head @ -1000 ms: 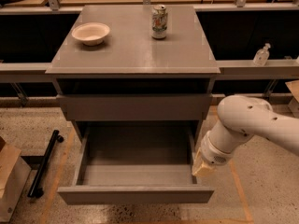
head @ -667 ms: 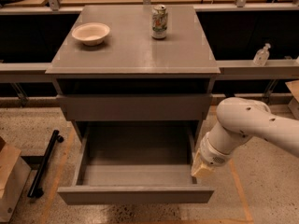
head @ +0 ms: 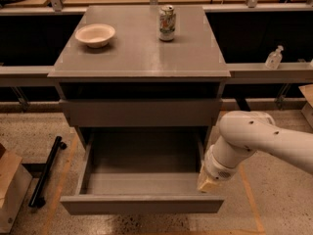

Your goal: Close middle drawer

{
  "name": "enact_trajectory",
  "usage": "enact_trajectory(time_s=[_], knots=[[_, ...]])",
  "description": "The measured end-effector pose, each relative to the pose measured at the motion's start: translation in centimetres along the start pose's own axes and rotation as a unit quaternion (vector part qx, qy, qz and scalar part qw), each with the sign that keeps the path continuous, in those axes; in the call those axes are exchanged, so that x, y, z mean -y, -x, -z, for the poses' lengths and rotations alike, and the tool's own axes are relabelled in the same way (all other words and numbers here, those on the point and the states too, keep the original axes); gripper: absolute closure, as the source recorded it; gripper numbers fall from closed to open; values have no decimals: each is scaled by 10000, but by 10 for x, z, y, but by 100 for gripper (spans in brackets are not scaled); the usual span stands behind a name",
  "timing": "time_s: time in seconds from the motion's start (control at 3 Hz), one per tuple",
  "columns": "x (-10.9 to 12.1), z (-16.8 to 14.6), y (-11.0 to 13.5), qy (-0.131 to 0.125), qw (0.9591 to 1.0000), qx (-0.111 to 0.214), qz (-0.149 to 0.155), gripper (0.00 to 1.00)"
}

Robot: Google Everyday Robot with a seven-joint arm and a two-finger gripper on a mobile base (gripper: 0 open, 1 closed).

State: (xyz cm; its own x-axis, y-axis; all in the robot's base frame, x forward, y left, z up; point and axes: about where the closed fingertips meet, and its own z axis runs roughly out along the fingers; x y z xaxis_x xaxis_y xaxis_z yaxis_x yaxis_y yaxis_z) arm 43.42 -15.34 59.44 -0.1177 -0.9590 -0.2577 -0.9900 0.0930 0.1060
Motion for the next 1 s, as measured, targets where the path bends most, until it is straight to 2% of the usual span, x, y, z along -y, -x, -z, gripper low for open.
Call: enact_trajectory(time_s=[0.33,0.67,1.0], knots=[[2,-43,-4,130,9999,-27,-70,100],[9,-85,-17,300,9992,-54,-273,100],[11,-127,-33,583,9970,-154,-495,100]])
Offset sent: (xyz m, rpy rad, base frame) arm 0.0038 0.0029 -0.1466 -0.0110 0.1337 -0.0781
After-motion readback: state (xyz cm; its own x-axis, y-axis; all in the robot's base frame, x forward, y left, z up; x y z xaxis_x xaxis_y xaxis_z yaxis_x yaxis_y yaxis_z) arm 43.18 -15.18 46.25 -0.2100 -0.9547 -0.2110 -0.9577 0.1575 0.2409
